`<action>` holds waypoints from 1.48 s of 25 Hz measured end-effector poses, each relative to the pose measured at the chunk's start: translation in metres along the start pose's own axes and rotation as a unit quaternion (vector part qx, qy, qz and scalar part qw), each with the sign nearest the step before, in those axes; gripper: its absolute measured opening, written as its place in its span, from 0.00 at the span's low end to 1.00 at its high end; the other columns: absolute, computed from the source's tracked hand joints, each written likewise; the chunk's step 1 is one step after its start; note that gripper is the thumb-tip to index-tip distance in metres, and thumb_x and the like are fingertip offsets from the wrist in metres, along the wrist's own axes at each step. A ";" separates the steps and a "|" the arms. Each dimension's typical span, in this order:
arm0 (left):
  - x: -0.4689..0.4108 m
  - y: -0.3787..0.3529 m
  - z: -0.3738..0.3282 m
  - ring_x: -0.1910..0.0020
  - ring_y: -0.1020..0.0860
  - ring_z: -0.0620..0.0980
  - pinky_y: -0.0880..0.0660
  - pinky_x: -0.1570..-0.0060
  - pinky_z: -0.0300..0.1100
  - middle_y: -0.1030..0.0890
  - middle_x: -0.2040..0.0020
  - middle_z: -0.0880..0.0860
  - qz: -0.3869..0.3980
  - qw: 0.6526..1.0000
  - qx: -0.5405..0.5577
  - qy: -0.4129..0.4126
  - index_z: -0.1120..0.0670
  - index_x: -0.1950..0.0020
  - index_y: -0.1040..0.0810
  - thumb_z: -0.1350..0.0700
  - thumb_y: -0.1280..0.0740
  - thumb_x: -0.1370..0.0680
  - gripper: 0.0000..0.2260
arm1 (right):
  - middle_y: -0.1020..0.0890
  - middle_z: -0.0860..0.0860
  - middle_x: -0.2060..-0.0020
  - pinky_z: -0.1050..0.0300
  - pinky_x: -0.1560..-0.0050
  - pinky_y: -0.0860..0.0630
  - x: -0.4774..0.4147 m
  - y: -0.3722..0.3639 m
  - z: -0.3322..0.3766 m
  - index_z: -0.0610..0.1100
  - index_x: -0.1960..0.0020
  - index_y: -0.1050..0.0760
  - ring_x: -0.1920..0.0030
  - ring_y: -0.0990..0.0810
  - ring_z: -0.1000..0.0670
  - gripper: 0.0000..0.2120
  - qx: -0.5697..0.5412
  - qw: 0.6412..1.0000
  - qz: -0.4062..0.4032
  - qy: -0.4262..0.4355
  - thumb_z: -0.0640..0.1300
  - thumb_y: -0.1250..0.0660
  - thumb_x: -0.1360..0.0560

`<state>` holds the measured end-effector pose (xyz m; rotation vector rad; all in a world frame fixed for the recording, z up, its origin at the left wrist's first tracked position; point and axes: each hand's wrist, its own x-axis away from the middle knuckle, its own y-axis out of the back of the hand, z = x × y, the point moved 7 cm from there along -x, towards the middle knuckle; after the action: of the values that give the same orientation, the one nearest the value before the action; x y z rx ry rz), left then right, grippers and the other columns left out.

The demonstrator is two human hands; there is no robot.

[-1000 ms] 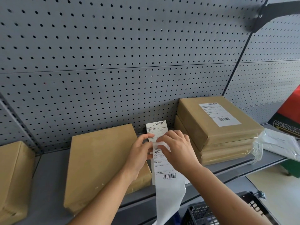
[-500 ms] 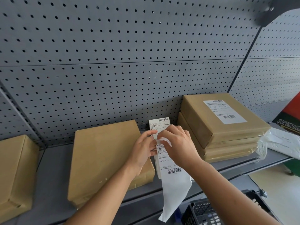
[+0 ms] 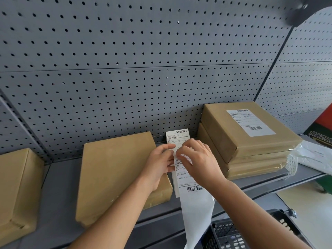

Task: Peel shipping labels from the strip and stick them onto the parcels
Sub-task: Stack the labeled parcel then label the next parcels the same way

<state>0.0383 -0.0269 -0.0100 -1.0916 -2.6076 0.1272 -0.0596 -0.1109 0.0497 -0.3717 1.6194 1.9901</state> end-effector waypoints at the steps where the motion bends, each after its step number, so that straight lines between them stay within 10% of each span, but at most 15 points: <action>1: -0.002 0.001 0.001 0.56 0.15 0.53 0.16 0.51 0.51 0.14 0.47 0.63 -0.007 1.000 -0.002 0.006 0.54 0.37 0.21 0.60 0.38 0.17 0.11 | 0.22 0.53 0.53 0.54 0.46 0.27 0.001 0.000 0.001 0.48 0.51 0.23 0.53 0.25 0.51 0.03 -0.007 1.000 0.004 0.008 0.42 0.30 0.23; 6: -0.007 0.004 0.005 0.57 0.15 0.55 0.16 0.54 0.49 0.13 0.50 0.58 -0.025 0.999 -0.009 0.045 0.54 0.39 0.20 0.61 0.40 0.17 0.11 | 0.18 0.53 0.53 0.59 0.31 0.34 0.007 0.011 -0.002 0.45 0.51 0.25 0.47 0.20 0.50 0.03 -0.053 0.998 0.000 -0.020 0.38 0.33 0.22; 12: 0.003 -0.013 -0.004 0.57 0.15 0.56 0.19 0.60 0.48 0.13 0.48 0.62 0.068 0.994 0.008 0.089 0.55 0.37 0.21 0.52 0.35 0.17 0.12 | 0.21 0.53 0.55 0.53 0.61 0.23 0.013 0.031 -0.004 0.43 0.51 0.27 0.57 0.24 0.51 0.02 -0.086 0.995 -0.012 -0.047 0.37 0.36 0.20; 19: 0.010 -0.033 -0.006 0.56 0.16 0.53 0.17 0.57 0.46 0.15 0.49 0.58 0.146 0.986 0.004 0.086 0.55 0.35 0.20 0.54 0.31 0.19 0.14 | 0.22 0.54 0.55 0.54 0.57 0.22 0.017 0.041 -0.005 0.44 0.50 0.27 0.55 0.23 0.50 0.03 -0.097 0.994 -0.024 -0.040 0.37 0.36 0.20; 31: -0.011 -0.006 0.000 0.61 0.15 0.59 0.21 0.73 0.44 0.17 0.42 0.63 -0.073 0.993 0.023 0.093 0.53 0.43 0.19 0.67 0.35 0.19 0.12 | 0.20 0.56 0.51 0.64 0.55 0.25 0.023 0.081 -0.001 0.46 0.43 0.27 0.53 0.22 0.57 0.07 -0.131 0.985 -0.100 -0.050 0.37 0.36 0.19; 37: 0.014 -0.036 -0.006 0.53 0.16 0.56 0.20 0.51 0.50 0.14 0.47 0.60 0.154 0.978 0.061 0.128 0.55 0.36 0.20 0.49 0.34 0.17 0.14 | 0.19 0.54 0.47 0.62 0.53 0.22 0.017 0.082 -0.008 0.48 0.38 0.27 0.49 0.21 0.56 0.11 -0.117 0.987 -0.088 -0.063 0.38 0.37 0.18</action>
<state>0.0061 -0.0428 0.0061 -1.3611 -2.1640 0.1979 -0.1208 -0.1250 0.1061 -0.4506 1.2356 2.0275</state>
